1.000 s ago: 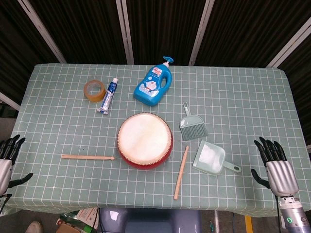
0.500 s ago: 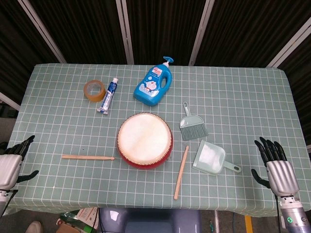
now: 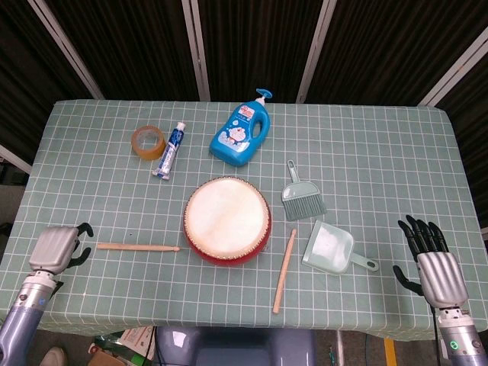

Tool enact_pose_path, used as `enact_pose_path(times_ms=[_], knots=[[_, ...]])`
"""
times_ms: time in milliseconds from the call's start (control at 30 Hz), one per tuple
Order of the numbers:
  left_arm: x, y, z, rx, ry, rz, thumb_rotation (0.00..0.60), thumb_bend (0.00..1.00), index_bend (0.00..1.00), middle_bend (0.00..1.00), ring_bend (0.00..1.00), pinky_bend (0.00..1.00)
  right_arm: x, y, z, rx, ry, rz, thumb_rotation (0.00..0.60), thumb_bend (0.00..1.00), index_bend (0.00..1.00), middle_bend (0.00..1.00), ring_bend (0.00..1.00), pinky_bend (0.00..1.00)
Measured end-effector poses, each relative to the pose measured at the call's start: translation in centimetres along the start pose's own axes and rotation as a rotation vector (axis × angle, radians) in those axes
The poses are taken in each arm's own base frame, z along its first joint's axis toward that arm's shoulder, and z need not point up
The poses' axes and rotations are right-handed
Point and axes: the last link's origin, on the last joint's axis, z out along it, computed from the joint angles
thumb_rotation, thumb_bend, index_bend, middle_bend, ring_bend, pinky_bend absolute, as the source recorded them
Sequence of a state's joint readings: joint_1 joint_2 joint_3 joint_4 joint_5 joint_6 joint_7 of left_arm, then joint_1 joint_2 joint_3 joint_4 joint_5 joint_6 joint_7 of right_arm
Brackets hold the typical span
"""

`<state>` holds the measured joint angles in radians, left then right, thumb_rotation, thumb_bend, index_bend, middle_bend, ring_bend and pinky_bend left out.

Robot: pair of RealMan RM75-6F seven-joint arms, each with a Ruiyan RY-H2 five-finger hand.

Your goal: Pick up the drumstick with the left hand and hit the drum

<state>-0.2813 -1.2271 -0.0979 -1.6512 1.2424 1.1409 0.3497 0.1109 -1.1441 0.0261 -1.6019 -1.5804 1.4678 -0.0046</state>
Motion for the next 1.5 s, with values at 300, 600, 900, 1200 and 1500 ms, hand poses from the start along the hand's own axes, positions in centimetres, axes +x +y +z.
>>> enact_pose_path(times_ms=[300,600,900,1200,1500], knots=[[-2.0,1.7,2.4,0.006,-0.066,0.072,0.6,0.33,0.45,1.0,1.0,1.0,0.0,0.0,0.0,0.0,-0.001,0.002,0.6,0.35,0.0,0.0,0.0,0.0],[-3.5,3.3,3.6,-0.012,-0.083,0.089,0.6,0.32,0.46,1.0,1.0,1.0,0.0,0.0,0.0,-0.003,-0.004,0.006,0.6,0.35,0.0,0.0,0.0,0.0],[-4.7,4.7,4.1,-0.029,-0.101,0.093,0.6,0.32,0.45,1.0,1.0,1.0,0.0,0.0,0.0,-0.003,-0.004,0.008,0.6,0.35,0.0,0.0,0.0,0.0],[-5.3,5.4,4.4,-0.028,-0.112,0.099,0.6,0.32,0.46,1.0,1.0,1.0,0.0,0.0,0.0,-0.003,-0.006,0.008,0.6,0.35,0.0,0.0,0.0,0.0],[-5.7,5.8,4.7,-0.024,-0.126,0.094,0.6,0.32,0.48,1.0,1.0,1.0,0.0,0.0,0.0,-0.005,-0.008,0.009,0.6,0.35,0.0,0.0,0.0,0.0]])
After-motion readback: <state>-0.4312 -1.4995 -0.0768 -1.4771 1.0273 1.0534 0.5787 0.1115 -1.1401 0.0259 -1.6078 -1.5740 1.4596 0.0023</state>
